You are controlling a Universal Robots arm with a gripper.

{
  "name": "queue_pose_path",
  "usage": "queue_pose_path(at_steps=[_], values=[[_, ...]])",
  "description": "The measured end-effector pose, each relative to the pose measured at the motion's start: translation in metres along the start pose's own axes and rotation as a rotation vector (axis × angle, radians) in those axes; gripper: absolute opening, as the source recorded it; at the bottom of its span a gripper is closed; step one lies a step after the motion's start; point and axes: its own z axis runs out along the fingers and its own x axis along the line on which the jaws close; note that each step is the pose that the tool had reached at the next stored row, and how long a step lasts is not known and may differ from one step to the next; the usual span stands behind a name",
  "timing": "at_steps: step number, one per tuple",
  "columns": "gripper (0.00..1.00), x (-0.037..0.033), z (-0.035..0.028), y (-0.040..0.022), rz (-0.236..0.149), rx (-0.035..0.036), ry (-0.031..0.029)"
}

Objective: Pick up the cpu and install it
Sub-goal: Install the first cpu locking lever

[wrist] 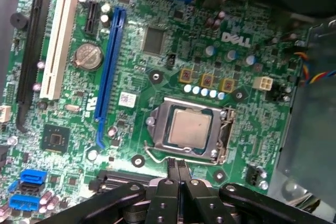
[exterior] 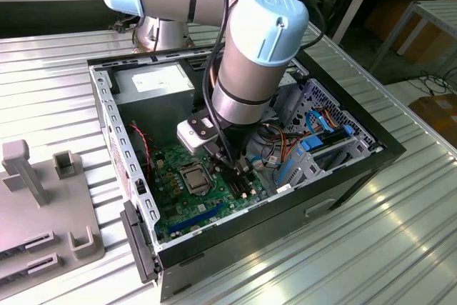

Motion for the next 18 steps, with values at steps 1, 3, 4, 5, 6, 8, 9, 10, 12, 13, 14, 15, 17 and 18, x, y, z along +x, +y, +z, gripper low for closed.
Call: queue_pose_path(at_steps=[1, 3, 4, 5, 6, 8, 9, 10, 12, 13, 14, 15, 17, 18], values=[[0.11, -0.0007, 0.0000, 0.0015, 0.000, -0.0001, 0.0001], [0.11, -0.0023, 0.0000, 0.0062, 0.000, 0.0002, 0.0003], [0.11, -0.0042, 0.0000, 0.0133, 0.000, 0.0008, 0.0003], [0.11, -0.0047, 0.0000, 0.0152, 0.000, 0.0012, 0.0004], [0.11, -0.0047, 0.0000, 0.0151, 0.000, 0.0013, 0.0004], [0.11, -0.0047, 0.0000, 0.0152, -0.001, 0.0013, 0.0004], [0.11, -0.0046, 0.0000, 0.0151, -0.001, 0.0013, 0.0004], [0.11, -0.0046, 0.0000, 0.0152, -0.001, 0.0013, 0.0004], [0.11, -0.0046, 0.0000, 0.0152, -0.001, 0.0013, 0.0004], [0.11, -0.0046, 0.0000, 0.0152, 0.000, 0.0013, 0.0004], [0.11, -0.0046, 0.0000, 0.0152, -0.001, 0.0012, 0.0004], [0.11, -0.0046, 0.0000, 0.0153, -0.001, 0.0013, 0.0004], [0.11, -0.0047, 0.0000, 0.0154, -0.001, 0.0013, 0.0004], [0.11, -0.0047, 0.0000, 0.0154, -0.001, 0.0013, 0.0004]])
